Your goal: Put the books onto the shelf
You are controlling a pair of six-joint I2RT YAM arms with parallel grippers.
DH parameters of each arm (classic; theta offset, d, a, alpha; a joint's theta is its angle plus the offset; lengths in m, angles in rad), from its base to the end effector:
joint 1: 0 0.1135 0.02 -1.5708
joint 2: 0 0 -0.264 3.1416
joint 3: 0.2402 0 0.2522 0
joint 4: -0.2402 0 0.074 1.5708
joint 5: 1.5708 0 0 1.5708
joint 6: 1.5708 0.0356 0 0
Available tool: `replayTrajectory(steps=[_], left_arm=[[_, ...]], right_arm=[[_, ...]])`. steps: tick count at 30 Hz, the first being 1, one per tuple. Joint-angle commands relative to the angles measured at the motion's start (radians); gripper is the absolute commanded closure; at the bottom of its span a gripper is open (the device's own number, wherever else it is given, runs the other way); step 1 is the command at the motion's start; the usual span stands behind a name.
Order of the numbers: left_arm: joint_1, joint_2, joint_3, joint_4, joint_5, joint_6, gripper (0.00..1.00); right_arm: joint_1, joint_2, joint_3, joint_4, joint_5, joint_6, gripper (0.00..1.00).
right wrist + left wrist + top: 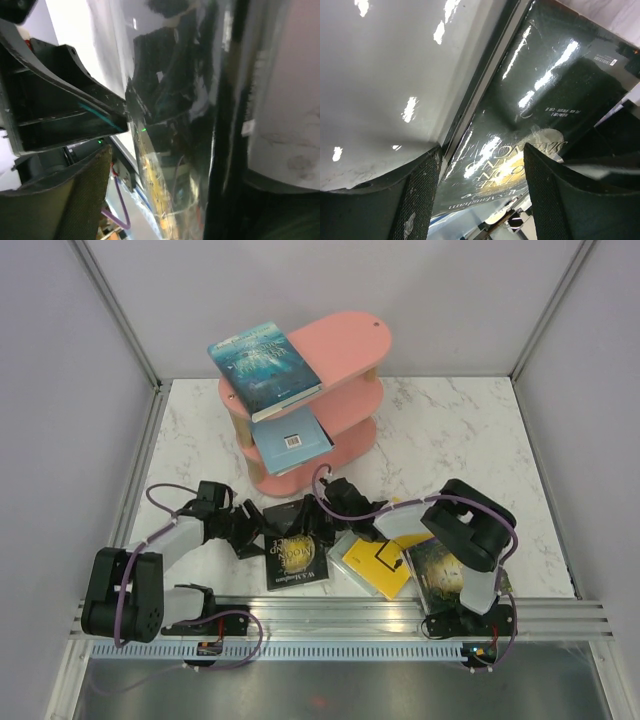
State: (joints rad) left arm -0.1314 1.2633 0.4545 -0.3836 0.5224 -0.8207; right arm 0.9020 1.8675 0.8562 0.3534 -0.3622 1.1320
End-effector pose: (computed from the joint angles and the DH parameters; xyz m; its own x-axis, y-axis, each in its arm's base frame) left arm 0.1874 -0.0427 0.1319 -0.8448 -0.5279 0.0874 -0.4720 0.6583 -0.5864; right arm 0.2151 0.2926 0.1246 -0.9826 0.1220 -0.1400 -0.0423 0.5872 0.8084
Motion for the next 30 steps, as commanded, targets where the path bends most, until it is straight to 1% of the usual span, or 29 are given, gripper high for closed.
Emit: replayTrajectory(steps=[1,2,3,5,6,8,9,10,13,14,16,17,18,19,20,22,23,24,25,27,28,29,30], left_arm=[[-0.014,0.027,-0.085,0.115,0.014,0.018,0.29],[-0.014,0.024,-0.088,0.118,0.021,0.017,0.30],[-0.014,0.018,-0.089,0.117,0.027,0.014,0.30],[-0.014,0.008,-0.086,0.115,0.044,0.014,0.30],[-0.014,0.005,-0.085,0.115,0.050,0.014,0.30],[-0.014,-0.013,-0.086,0.112,0.065,0.012,0.30],[-0.014,-0.021,-0.088,0.111,0.071,0.012,0.30],[-0.014,-0.033,-0.088,0.107,0.083,0.011,0.30],[-0.014,-0.090,-0.085,0.100,0.109,0.006,0.28],[-0.014,-0.108,-0.080,0.091,0.114,0.006,0.27],[-0.014,-0.177,-0.053,0.019,0.104,0.018,0.26],[-0.014,-0.206,-0.028,-0.015,0.096,0.028,0.26],[-0.016,-0.266,-0.017,-0.071,0.085,0.035,0.26],[-0.016,-0.303,-0.005,-0.093,0.074,0.040,0.26],[-0.020,-0.335,0.004,-0.110,0.074,0.041,0.26],[-0.040,-0.370,0.064,-0.180,0.035,0.067,0.26],[-0.080,-0.372,0.110,-0.198,0.015,0.075,0.26],[-0.102,-0.380,0.133,-0.210,-0.008,0.081,0.25],[-0.152,-0.396,0.154,-0.215,-0.047,0.090,0.24],[-0.209,-0.401,0.242,-0.230,-0.096,0.109,0.23],[-0.238,-0.398,0.272,-0.238,-0.143,0.115,0.22],[-0.293,-0.380,0.332,-0.259,-0.165,0.121,0.22],[-0.319,-0.369,0.358,-0.268,-0.185,0.133,0.22]], right_arm=[[0.025,0.032,-0.072,-0.034,0.045,0.011,0.29],[0.025,0.009,-0.083,-0.048,0.049,0.011,0.35],[0.023,-0.005,-0.089,-0.053,0.054,0.009,0.48],[0.025,-0.056,-0.111,-0.066,0.068,0.005,0.60],[0.023,-0.073,-0.117,-0.074,0.075,0.002,0.70],[0.023,-0.135,-0.138,-0.090,0.083,-0.008,0.84],[0.025,-0.157,-0.143,-0.115,0.098,-0.011,0.97],[0.023,-0.180,-0.147,-0.132,0.106,-0.017,1.00],[0.021,-0.281,-0.163,-0.200,0.140,-0.038,1.00],[0.021,-0.341,-0.164,-0.247,0.149,-0.044,1.00],[0.012,-0.402,-0.161,-0.309,0.183,-0.064,1.00],[0.002,-0.462,-0.152,-0.392,0.193,-0.072,1.00],[-0.006,-0.491,-0.146,-0.431,0.204,-0.083,1.00],[-0.011,-0.520,-0.143,-0.464,0.227,-0.083,1.00],[-0.017,-0.574,-0.140,-0.529,0.244,-0.081,1.00],[-0.026,-0.622,-0.131,-0.595,0.294,-0.060,1.00],[-0.029,-0.651,-0.114,-0.669,0.313,-0.051,1.00],[-0.032,-0.657,-0.105,-0.701,0.328,-0.040,1.00],[-0.035,-0.665,-0.094,-0.732,0.354,-0.025,1.00],[-0.037,-0.656,-0.051,-0.809,0.387,-0.008,1.00],[-0.035,-0.650,-0.034,-0.829,0.396,-0.005,1.00],[-0.035,-0.625,0.005,-0.876,0.408,0.003,1.00],[-0.035,-0.611,0.027,-0.901,0.417,0.008,1.00]])
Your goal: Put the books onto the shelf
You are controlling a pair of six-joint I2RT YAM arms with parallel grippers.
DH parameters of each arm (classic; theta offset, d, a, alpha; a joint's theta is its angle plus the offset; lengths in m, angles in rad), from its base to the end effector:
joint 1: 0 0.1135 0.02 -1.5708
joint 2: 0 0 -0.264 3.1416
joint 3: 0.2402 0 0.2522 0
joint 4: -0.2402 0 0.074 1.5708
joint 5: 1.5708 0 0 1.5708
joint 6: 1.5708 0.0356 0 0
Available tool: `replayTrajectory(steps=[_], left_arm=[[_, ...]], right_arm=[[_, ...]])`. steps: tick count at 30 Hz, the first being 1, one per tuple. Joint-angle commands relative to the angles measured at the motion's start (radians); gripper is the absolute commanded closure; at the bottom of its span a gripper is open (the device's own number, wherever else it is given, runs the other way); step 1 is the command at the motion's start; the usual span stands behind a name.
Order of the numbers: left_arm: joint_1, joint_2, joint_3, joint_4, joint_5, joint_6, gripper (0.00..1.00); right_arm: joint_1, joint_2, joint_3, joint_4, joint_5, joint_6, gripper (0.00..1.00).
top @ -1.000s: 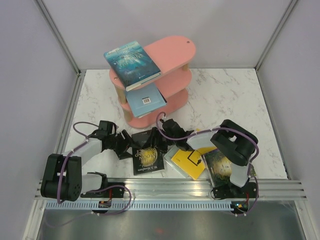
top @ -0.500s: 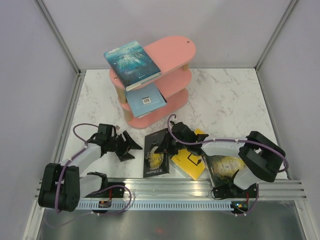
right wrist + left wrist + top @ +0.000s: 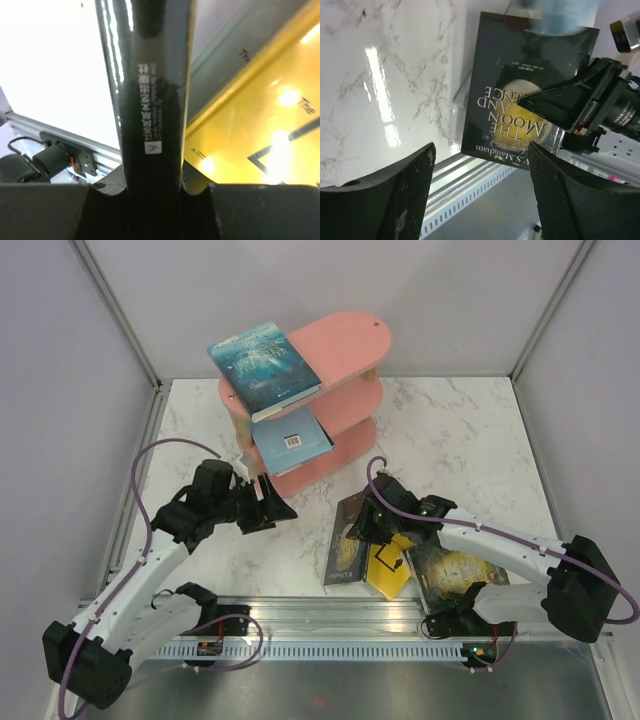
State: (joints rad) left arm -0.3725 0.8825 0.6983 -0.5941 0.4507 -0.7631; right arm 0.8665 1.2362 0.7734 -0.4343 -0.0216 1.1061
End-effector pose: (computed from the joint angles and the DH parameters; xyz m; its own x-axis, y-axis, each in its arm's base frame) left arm 0.1617 -0.0798 0.2571 -0.8987 -0.3168 -0.3033 -0.0064 0.7009 -0.7132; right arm 0.1598 0.1892 0.2215 -0.9157 0.3026 -0.2645 0.1070 0.8179 0.5653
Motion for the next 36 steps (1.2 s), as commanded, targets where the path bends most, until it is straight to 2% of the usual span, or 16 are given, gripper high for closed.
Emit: replayTrajectory(steps=[1,3,4,5,8,9,10,16,22,32,36], left_arm=[[-0.139,0.024,0.141,-0.068,-0.156,0.082,0.22],[-0.221,0.062,0.222,-0.104,-0.220,0.097,0.22],[-0.311,0.075,0.249,-0.104,-0.221,0.097,0.22],[-0.354,0.107,0.307,-0.166,-0.350,0.116,0.22],[-0.505,0.136,0.389,-0.167,-0.351,0.117,0.22],[-0.540,0.148,0.401,-0.229,-0.535,0.107,0.22],[-0.606,0.156,0.423,-0.237,-0.597,0.104,0.22],[-0.865,0.283,0.519,-0.265,-0.805,0.119,0.21],[-0.989,0.424,0.601,-0.271,-0.880,0.145,0.17],[-1.053,0.565,0.638,-0.265,-0.886,0.194,0.14],[-1.077,0.598,0.638,-0.268,-0.969,0.199,0.16]], right_arm=[[-0.001,0.047,0.148,-0.138,0.081,0.035,1.00],[0.000,0.066,0.176,-0.179,0.086,0.044,1.00],[0.000,0.077,0.193,-0.182,0.084,0.047,1.00],[0.000,0.081,0.199,-0.187,0.083,0.060,1.00],[0.000,0.095,0.208,-0.188,0.065,0.077,1.00],[0.000,0.097,0.210,-0.188,0.054,0.087,1.00],[-0.001,0.097,0.210,-0.188,0.049,0.095,1.00],[0.000,0.098,0.224,-0.192,0.035,0.104,1.00],[-0.001,0.095,0.250,-0.198,0.023,0.104,1.00],[0.000,0.095,0.290,-0.245,0.023,0.113,1.00],[0.000,0.120,0.340,-0.288,-0.018,0.107,1.00]])
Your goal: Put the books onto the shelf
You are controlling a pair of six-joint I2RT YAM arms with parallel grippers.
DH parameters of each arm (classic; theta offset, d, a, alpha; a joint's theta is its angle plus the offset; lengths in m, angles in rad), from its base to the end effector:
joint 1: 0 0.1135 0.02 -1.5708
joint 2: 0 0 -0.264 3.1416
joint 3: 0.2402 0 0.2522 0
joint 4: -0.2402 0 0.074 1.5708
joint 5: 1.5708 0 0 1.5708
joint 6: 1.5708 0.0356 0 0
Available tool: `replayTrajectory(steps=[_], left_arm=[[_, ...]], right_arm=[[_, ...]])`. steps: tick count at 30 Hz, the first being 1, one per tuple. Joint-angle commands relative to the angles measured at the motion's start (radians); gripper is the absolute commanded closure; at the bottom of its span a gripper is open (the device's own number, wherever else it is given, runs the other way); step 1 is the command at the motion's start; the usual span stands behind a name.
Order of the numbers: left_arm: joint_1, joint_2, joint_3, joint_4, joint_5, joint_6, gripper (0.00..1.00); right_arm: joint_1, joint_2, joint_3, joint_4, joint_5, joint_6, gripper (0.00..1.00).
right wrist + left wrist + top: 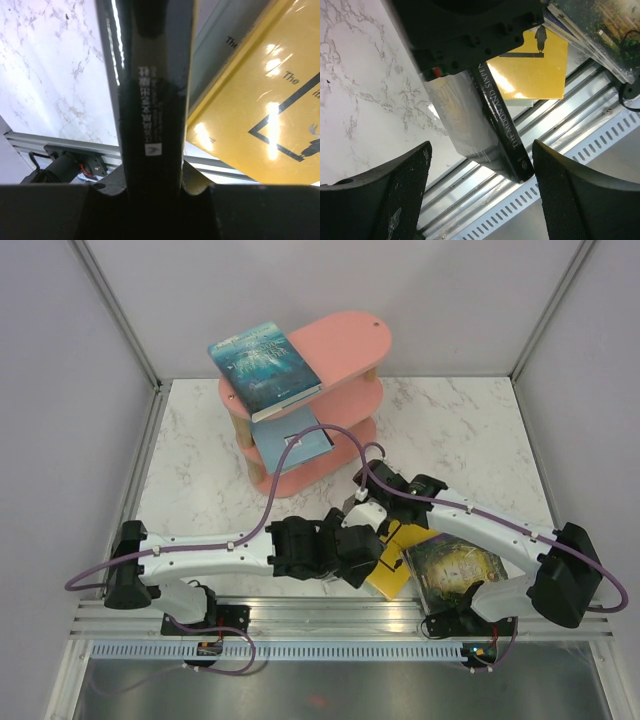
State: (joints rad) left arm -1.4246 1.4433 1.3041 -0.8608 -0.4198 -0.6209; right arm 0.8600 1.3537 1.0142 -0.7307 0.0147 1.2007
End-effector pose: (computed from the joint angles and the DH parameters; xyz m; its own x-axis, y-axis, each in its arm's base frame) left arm 0.0573 -0.2896 0.3112 -0.6066 0.4730 -0.6390 0.6374 0.7697 -0.0354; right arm 0.1744 0.2018 0.2502 -0.9092 0.3727 -0.1856 0.2612 0.8577 0.4428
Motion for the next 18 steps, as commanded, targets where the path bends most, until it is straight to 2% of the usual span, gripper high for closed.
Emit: replayTrajectory(steps=[1,4,11,14,15,17,18], left_arm=[[-0.023,0.043,0.027,-0.001,-0.111,0.058,0.17],[-0.023,0.072,0.029,0.002,-0.128,0.062,0.20],[-0.025,0.100,0.032,-0.003,-0.177,0.059,0.38],[-0.025,0.117,0.043,-0.001,-0.188,0.073,0.56],[-0.023,0.121,0.049,-0.001,-0.191,0.076,0.76],[-0.023,0.123,0.055,-0.004,-0.195,0.076,0.97],[-0.023,0.121,0.055,-0.006,-0.197,0.076,0.98]], right_arm=[[0.007,0.002,0.109,-0.005,-0.061,0.013,1.00],[0.005,0.005,0.135,-0.021,-0.087,0.022,1.00],[0.007,0.002,0.172,-0.035,-0.182,0.034,1.00],[0.016,0.004,0.190,-0.042,-0.219,0.039,1.00],[0.017,0.007,0.199,-0.047,-0.226,0.039,1.00],[0.019,0.007,0.205,-0.050,-0.234,0.033,1.00],[0.019,-0.001,0.205,-0.050,-0.228,0.033,1.00]])
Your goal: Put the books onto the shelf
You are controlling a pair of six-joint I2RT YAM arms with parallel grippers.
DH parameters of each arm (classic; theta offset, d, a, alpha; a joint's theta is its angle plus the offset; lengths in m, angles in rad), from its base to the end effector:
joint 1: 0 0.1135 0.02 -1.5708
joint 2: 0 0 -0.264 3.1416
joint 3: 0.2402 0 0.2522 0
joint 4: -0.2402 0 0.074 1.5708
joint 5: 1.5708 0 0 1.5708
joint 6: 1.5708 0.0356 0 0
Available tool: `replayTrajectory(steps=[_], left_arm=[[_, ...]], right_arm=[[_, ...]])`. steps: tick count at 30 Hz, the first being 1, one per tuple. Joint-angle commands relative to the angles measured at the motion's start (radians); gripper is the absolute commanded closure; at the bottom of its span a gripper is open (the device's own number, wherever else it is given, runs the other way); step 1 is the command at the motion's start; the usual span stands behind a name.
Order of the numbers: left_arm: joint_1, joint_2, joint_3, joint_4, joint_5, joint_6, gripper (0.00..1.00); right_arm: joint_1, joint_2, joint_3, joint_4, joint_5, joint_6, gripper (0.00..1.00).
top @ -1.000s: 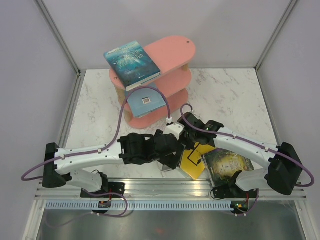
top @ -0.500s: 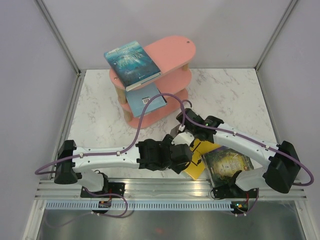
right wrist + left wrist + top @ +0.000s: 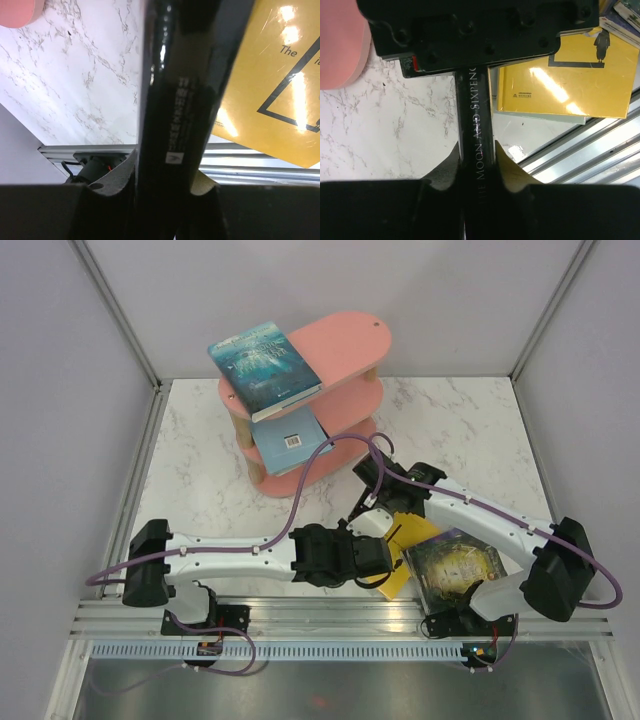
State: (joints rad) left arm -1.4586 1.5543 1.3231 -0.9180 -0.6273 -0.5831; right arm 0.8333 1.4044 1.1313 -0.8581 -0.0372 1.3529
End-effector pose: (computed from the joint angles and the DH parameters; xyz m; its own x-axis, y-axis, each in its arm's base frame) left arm 0.0555 -0.3056 0.2859 -0.5134 0.5756 -0.6365 0.5929 0.7741 0.2217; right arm 0.1839 0.2044 0.2664 -0.8641 0.4999 -0.0591 0.4319 0.7967 0.4228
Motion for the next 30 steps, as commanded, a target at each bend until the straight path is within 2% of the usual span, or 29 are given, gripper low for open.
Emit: replayTrajectory(steps=[1,4,5,6,7,10,12,16,18,20,23,30], left_arm=[[0.009,0.006,0.036,0.051,0.012,0.039,0.98],[0.010,-0.022,0.027,0.048,0.020,0.025,0.98],[0.010,-0.033,0.024,0.047,0.026,0.019,0.98],[0.010,-0.052,0.019,0.047,0.032,0.016,0.98],[0.009,-0.062,0.018,0.047,0.040,0.012,0.98],[0.010,-0.102,0.018,0.042,0.070,-0.015,0.98],[0.009,-0.135,0.025,0.039,0.092,-0.032,0.98],[0.012,-0.196,0.047,0.028,0.120,-0.081,0.98],[0.020,-0.218,0.068,0.028,0.141,-0.110,0.98],[0.026,-0.246,0.094,0.030,0.156,-0.129,0.98],[0.061,-0.269,0.178,0.033,0.190,-0.136,0.98],[0.295,-0.321,0.392,0.114,0.369,-0.126,0.98]], right_arm=[[0.046,-0.058,0.088,0.074,-0.165,-0.120,1.00],[0.038,-0.090,0.087,0.067,-0.109,-0.120,0.97],[0.035,-0.099,0.085,0.062,-0.095,-0.118,0.87],[0.029,-0.116,0.084,0.054,-0.078,-0.118,0.71],[0.015,-0.126,0.084,0.033,-0.049,-0.118,0.45],[-0.023,-0.160,0.087,-0.018,0.009,-0.118,0.20],[-0.045,-0.189,0.099,-0.060,0.031,-0.118,0.14],[-0.105,-0.263,0.136,-0.114,0.129,-0.109,0.12],[-0.118,-0.333,0.154,-0.114,0.200,-0.098,0.11],[-0.126,-0.404,0.162,-0.111,0.273,-0.081,0.03],[-0.128,-0.474,0.171,-0.084,0.315,-0.087,0.02],[-0.128,-0.568,0.073,0.131,0.249,-0.072,0.02]])
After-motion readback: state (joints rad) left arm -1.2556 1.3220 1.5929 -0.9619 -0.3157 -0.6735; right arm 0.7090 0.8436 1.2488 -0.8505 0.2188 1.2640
